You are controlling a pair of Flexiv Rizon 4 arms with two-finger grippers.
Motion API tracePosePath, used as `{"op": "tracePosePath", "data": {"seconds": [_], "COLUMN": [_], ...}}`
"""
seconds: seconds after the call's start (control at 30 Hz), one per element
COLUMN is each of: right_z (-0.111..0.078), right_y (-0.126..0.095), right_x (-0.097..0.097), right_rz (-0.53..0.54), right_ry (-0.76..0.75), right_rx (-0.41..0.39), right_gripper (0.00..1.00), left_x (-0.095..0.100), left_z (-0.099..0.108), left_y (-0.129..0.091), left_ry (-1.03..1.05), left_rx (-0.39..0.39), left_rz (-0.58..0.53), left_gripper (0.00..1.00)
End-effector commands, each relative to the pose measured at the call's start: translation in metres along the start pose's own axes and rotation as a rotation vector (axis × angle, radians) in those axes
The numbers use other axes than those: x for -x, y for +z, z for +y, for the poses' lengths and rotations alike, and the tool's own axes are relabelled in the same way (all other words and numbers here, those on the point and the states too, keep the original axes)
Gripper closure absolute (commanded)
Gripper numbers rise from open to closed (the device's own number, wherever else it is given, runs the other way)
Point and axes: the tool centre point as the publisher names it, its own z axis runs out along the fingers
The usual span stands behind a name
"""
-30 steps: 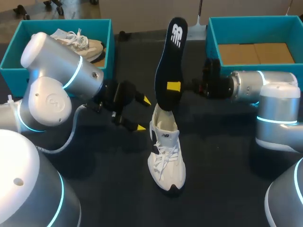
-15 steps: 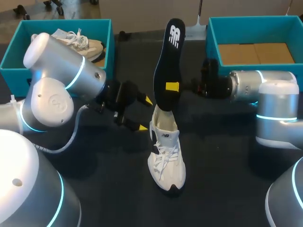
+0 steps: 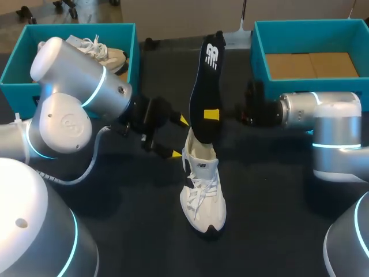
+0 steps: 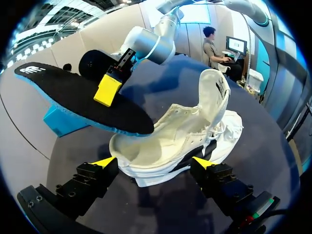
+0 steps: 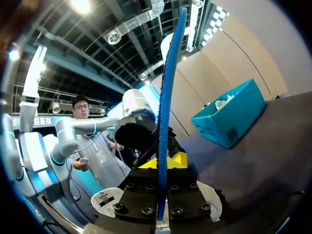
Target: Take the shoe out of the shoebox, open the shoe tongue, remove and reinsert the insole, then place the shoe into the shoebox
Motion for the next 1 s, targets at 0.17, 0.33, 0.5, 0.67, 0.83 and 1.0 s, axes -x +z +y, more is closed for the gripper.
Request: {"op": "tracePosePath", "data": {"seconds": [0.17,0.33,0.5,0.67,0.83,1.0], "right_z": [-0.01,-0.018,-0.021,-0.02,-0.017,-0.016], "right_y": [0.005,0.004,0.002,0.001,0.007,0.012], "right_x": [0.008,0.012,0.012,0.012,0.009,0.007], "right_rz": [-0.008,-0.017,-0.023,-0.019,-0.012,-0.006], "right_ry": [-0.011,-0.021,-0.016,-0.011,-0.013,-0.013], "right_rx": [-0.001,-0.003,-0.007,-0.007,-0.009,-0.018], "right_gripper": [1.0,1.0,1.0,1.0,1.0,1.0], "left_x": [0.004,0.001,0.001,0.001,0.001,0.001], "left_z": [0.003,0.004,0.004,0.004,0.004,0.004], "left_y": [0.006,0.007,0.006,0.006,0.006,0.006], "left_ry": [-0.002,-0.012,-0.03,-0.03,-0.03,-0.03], "left_rx": [0.012,0.027,0.021,0.021,0.021,0.021], "left_rz": [0.001,-0.023,-0.031,-0.031,-0.031,-0.031], "left_gripper": [0.0,0.0,0.0,0.0,0.0,0.0]}}
